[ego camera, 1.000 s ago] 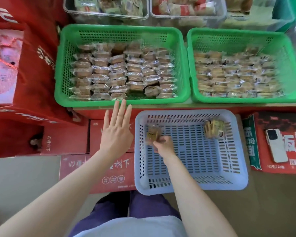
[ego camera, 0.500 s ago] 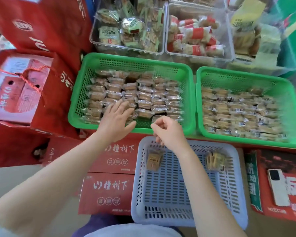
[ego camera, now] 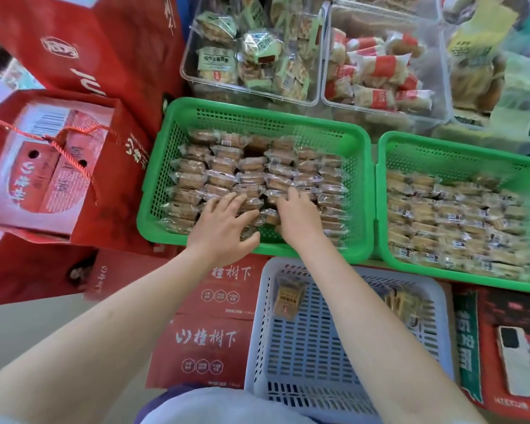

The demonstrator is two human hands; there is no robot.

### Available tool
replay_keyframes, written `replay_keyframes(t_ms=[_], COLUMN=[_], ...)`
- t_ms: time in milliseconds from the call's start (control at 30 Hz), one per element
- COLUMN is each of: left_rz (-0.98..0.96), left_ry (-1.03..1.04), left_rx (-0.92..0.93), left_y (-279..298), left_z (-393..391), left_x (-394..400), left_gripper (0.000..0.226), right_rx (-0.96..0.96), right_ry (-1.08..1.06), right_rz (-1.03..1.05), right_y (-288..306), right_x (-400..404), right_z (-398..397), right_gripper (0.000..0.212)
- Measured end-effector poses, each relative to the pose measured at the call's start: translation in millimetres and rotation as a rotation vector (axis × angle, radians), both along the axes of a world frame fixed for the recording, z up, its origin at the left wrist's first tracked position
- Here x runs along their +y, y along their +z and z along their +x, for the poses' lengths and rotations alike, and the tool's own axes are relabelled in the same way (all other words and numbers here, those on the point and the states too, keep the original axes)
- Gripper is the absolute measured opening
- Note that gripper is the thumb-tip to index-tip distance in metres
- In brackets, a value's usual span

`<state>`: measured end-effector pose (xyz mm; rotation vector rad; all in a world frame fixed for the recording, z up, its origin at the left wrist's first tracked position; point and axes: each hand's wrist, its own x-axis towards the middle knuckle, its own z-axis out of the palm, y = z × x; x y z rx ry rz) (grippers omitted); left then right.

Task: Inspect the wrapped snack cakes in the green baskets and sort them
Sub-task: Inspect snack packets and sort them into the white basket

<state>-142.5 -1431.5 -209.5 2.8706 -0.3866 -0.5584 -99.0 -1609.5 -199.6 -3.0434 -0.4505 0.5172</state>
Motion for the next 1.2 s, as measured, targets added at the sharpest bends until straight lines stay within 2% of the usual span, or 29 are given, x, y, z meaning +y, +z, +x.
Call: replay_keyframes(t_ms=[100, 333, 533, 633, 700, 800, 867, 933, 1000, 1033, 1133, 1200], left_rz=[0.003, -0.002, 0.004, 0.005, 0.003, -0.007, -0.193, -0.616, -1.113, -1.284, -1.484, -1.537], left_ry=[-0.001, -0.006, -0.002, -0.009, -0.015, -0.005, 0.105, 0.356, 0.628, 0.732, 0.923, 0.947], left_rx=[0.001, -0.001, 0.03, 0.015, 0.008, 0.008, -0.039, -0.075, 0.079, 0.203, 0.385, 0.45], left_y=[-1, 0, 5, 5, 4, 4, 13, 35, 65, 77, 93, 98], left_z=[0, -1, -2, -3, -3, -3, -8, -21, -40, -49, -68, -74], left_x=[1, 1, 0, 0, 0, 2, 1, -10, -26, -32, -33, -24], left_gripper=[0.068, 0.067, 0.062, 0.062, 0.063, 0.062, 0.056, 0.047, 0.034, 0.028, 0.024, 0.02], right_rx=[0.03, 0.166, 0.284, 0.187, 0.072, 0.025, 0.063, 0.127, 0.215, 0.258, 0.4, 0.408], right_ry=[-0.044, -0.112, -0.407, -0.507, -0.554, -0.746, -0.881, -0.926, -0.907, -0.892, -0.866, -0.849], right_rz=[0.042, 0.181, 0.399, 0.473, 0.522, 0.83, 1.074, 1.246, 1.309, 1.321, 1.409, 1.416], right_y=[-4, 7, 18, 30, 42, 66, 82, 89, 91, 89, 91, 94], right_x=[-1, -14, -20, -24, -27, -28, -27, -28, -27, -26, -21, -17], right_z=[-1, 9, 8, 1, -7, -26, -43, -61, -78, -85, -106, -115], right_gripper=[0.024, 0.035, 0.034, 0.038, 0.031, 0.013, 0.009, 0.016, 0.021, 0.021, 0.017, 0.031])
